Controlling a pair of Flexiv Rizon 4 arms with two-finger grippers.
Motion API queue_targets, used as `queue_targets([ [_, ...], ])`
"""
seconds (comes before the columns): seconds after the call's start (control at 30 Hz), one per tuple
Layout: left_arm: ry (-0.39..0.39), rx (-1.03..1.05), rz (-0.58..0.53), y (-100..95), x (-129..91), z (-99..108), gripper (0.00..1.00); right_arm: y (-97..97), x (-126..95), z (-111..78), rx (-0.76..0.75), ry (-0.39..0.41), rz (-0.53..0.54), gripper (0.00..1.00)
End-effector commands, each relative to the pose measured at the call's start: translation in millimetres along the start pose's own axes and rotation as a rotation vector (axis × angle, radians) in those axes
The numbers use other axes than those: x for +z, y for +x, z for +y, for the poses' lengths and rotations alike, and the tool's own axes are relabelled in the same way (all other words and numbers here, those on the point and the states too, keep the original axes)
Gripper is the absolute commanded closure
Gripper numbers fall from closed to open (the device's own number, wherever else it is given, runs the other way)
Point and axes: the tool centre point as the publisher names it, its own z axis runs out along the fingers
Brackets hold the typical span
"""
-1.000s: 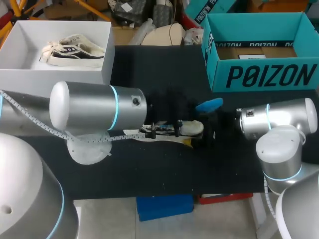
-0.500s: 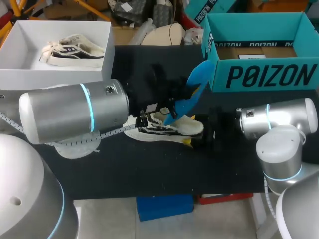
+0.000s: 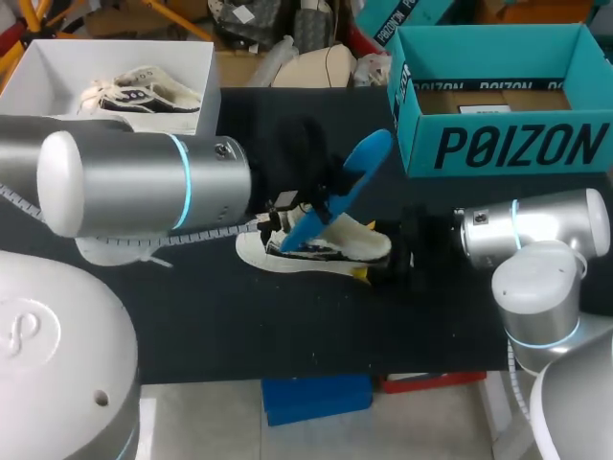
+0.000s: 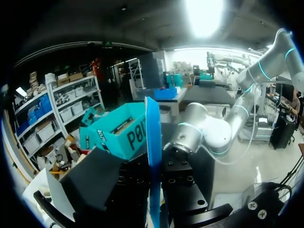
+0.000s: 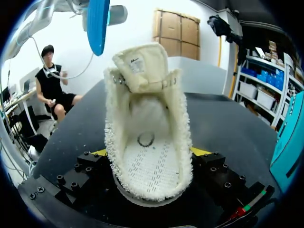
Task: Take the shoe out of the shoebox, open the shoe tongue, remove and reinsert the insole, then place the shoe into the shoebox
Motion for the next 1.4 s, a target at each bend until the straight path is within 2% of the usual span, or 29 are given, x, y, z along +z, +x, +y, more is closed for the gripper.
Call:
queue_targets([
  [0.03,-0.066,-0.012,0.545,-9.8,-7.1,-2.1,1.0,0.6,1.7,-0.9,0.002,0.003,0.0,1.0],
  [0.27,-0.059,-0.033,0.54,-16.2,-7.0,1.0,1.0,0.6,1.7,-0.9,0.002,0.003,0.0,1.0],
  [0.93,-0.059,-0.033,0.54,-16.2,-7.0,1.0,1.0,0.6,1.7,-0.9,0.002,0.003,0.0,1.0],
  [1.4,-0.003,-0.158,0.613,-39.1,-1.9,-25.5,1.0,0.6,1.7,-0.9,0.002,0.003,0.0,1.0],
])
